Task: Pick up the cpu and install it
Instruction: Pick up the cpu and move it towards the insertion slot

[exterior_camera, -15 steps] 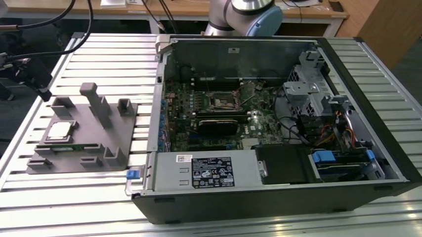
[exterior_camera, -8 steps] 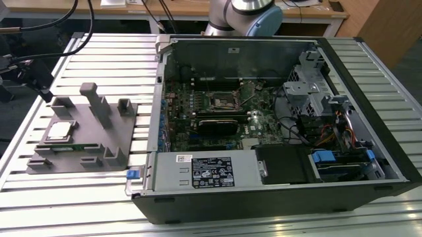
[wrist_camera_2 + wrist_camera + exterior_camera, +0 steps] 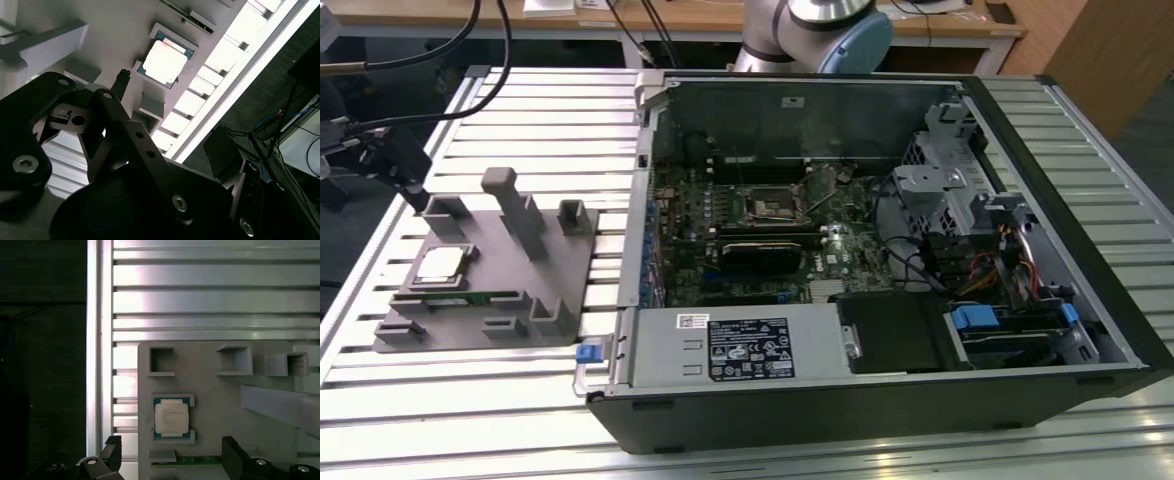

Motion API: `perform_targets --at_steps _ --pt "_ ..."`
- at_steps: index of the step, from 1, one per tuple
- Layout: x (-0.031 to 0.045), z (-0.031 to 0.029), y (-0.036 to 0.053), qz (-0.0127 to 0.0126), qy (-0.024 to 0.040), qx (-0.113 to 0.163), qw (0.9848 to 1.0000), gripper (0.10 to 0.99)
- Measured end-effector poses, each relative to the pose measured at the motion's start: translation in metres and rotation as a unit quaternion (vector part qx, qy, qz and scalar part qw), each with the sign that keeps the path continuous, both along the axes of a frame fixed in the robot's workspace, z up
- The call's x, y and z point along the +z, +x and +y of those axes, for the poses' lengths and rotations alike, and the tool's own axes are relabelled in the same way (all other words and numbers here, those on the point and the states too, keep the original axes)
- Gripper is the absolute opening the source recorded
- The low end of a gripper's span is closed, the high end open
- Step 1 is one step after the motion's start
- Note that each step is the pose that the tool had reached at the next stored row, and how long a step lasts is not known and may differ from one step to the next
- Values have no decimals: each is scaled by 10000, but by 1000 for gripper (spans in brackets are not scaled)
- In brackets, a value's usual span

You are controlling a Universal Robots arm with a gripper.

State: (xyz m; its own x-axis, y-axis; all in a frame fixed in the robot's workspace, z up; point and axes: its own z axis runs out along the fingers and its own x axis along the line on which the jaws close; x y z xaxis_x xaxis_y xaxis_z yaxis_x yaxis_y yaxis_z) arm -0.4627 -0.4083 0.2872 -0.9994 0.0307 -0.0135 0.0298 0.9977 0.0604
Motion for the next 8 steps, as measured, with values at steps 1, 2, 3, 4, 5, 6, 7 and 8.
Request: perform_targets --at_steps 1,2,3,4,5,6,7,8 --pt "-5 0 0 -1 0 0 10000 878" --pt "-11 -1 0 -1 1 0 10000 878" --pt "-17 -1 0 -1 0 1 10000 878" --pt "-23 -2 0 0 0 0 10000 878" --pt "-30 -4 0 0 0 1 10000 878" --pt "-36 -6 0 0 0 1 10000 878" --pt "-42 -8 0 0 0 1 10000 878" --pt "-47 -9 0 0 0 1 10000 878"
